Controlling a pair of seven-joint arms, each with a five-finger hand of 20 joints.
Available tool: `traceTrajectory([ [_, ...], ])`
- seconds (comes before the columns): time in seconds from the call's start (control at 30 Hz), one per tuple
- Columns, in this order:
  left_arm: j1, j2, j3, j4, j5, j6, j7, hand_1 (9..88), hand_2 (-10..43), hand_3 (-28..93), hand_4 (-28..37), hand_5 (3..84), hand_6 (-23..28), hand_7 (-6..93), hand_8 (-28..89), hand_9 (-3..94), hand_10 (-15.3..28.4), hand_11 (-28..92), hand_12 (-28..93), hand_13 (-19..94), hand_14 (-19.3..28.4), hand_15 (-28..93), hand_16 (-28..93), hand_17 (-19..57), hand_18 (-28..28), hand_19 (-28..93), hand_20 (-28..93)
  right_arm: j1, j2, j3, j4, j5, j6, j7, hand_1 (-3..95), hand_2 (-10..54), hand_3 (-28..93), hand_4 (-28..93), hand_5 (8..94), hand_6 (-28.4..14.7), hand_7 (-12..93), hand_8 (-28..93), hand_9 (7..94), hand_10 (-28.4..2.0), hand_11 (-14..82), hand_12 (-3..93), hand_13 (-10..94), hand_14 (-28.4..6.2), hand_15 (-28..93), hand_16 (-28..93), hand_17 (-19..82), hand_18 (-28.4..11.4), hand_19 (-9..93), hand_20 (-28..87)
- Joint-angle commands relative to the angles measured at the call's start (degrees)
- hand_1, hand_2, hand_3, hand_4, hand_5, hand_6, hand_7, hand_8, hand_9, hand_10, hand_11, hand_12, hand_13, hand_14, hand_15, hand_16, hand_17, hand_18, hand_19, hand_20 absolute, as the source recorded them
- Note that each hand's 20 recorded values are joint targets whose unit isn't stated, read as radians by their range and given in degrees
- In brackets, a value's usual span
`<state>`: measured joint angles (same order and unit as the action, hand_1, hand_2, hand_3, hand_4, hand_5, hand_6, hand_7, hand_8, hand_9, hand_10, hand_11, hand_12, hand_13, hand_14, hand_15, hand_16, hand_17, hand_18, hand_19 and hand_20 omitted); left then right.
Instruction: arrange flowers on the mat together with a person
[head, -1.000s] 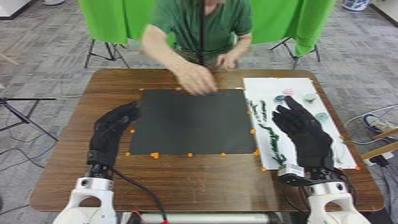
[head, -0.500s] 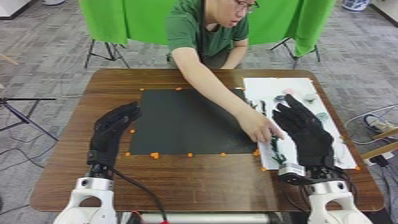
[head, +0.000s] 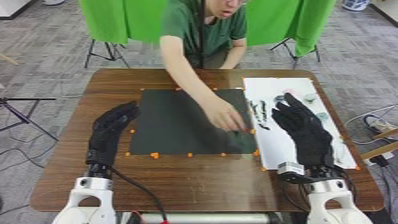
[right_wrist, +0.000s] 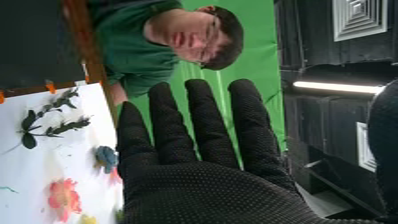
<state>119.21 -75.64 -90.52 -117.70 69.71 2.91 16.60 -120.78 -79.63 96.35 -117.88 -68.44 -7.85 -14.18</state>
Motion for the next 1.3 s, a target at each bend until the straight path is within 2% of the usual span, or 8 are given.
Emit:
traceTrajectory([
  [0.03,-0.5,-0.22,-1.29,1.18,0.46,-1.59,-1.29,32.8,-7.3,61,-14.7,48.3,3.7,16.9,-6,44.3,11.9,18,17,37,15.6,16,5,10.2,11.1,12,24,-0.2,-0.2,0.1,0.6,-0.3,0.7,0.2,9.9,-7.8,80,-18,36.6,-3.2,8,-8,38.9,-15.0,3.9,15.0,29,-16.4,7,21,11,-15.2,6,23],
  [0.07,-0.5,-0.22,-1.53,0.81,0.47,-1.77,-1.59,32.8,-7.2,61,-14.7,48.3,3.7,16.9,-6,44.4,11.9,18,17,37,15.6,16,5,10.3,11.1,12,24,0.1,0.1,0.1,0.9,-0.5,0.6,0.6,10.0,-7.8,80,-18,36.6,-3.3,8,-8,38.9,-15.0,3.9,15.0,29,-16.4,7,21,11,-15.2,6,23],
  [0.17,-1.2,1.04,-1.43,0.09,-3.7,-2.77,-2.15,32.9,-7.1,61,-14.7,48.3,3.8,16.6,-6,44.4,11.9,18,17,37,15.4,16,5,9.5,10.7,10,23,0.1,0.4,0.4,1.2,-0.7,0.6,1.1,10.0,-7.8,79,-18,36.5,-3.4,8,-8,38.7,-15.0,3.9,15.0,28,-16.5,6,21,11,-15.1,6,23],
  [0.33,-1.4,2.56,-1.71,0.02,-3.43,-1.89,-1.7,32.9,-6.9,61,-14.7,47.9,3.8,16.3,-6,44.1,11.9,18,16,36,15.4,15,5,9.4,10.5,8,22,0.9,0.9,0.1,1.6,-0.6,0.8,1.2,10.1,-7.5,79,-18,36.4,-3.5,8,-7,38.5,-15.0,3.8,15.0,28,-15.7,6,21,11,-15.2,6,23],
  [0.5,-0.4,1.26,-3.34,-0.31,-2.27,-1.5,-2.11,32.9,-6.9,61,-14.6,47.8,3.8,16.1,-6,44.0,12.0,18,17,36,15.4,15,5,9.1,10.5,8,22,1.5,0.9,-0.1,1.9,-0.9,0.8,1.2,10.0,-7.5,79,-18,36.4,-3.4,8,-7,38.7,-14.9,3.9,15.0,28,-14.7,6,21,11,-14.9,6,23],
  [0.57,0.1,1.68,-3.23,-0.51,-2.66,-0.49,-1.93,32.9,-6.9,61,-14.5,47.8,3.8,16.1,-6,44.0,12.0,18,17,36,15.4,14,5,9.0,10.6,8,22,1.2,0.8,0.1,1.8,-0.9,0.7,1.3,10.0,-7.6,79,-18,36.4,-3.4,8,-7,38.7,-14.9,3.9,15.0,28,-14.7,6,21,11,-14.9,6,23],
  [0.77,0.2,1.8,-3.22,-0.34,-1.76,-0.44,-1.81,32.9,-7.0,61,-14.4,47.8,3.6,16.3,-6,43.9,12.0,18,17,36,15.2,14,5,8.8,10.6,8,22,0.7,0.7,0.4,1.7,-1.0,0.9,1.4,10.0,-7.8,79,-18,36.4,-3.4,8,-7,38.7,-14.9,3.9,15.1,28,-14.9,6,21,11,-14.7,5,23],
  [1.3,1.1,2.16,-3.12,-0.4,-2.26,-0.12,-1.62,33.0,-6.9,61,-14.5,47.7,3.6,16.4,-6,43.8,11.9,18,17,36,15.3,14,6,7.6,10.7,7,21,1.1,1.2,-0.7,2.2,0.0,2.6,-0.7,6.5,-9.5,74,-25,32.9,-3.1,8,-7,38.5,-14.9,4.0,15.8,28,-15.4,7,22,11,-14.5,5,24],
])
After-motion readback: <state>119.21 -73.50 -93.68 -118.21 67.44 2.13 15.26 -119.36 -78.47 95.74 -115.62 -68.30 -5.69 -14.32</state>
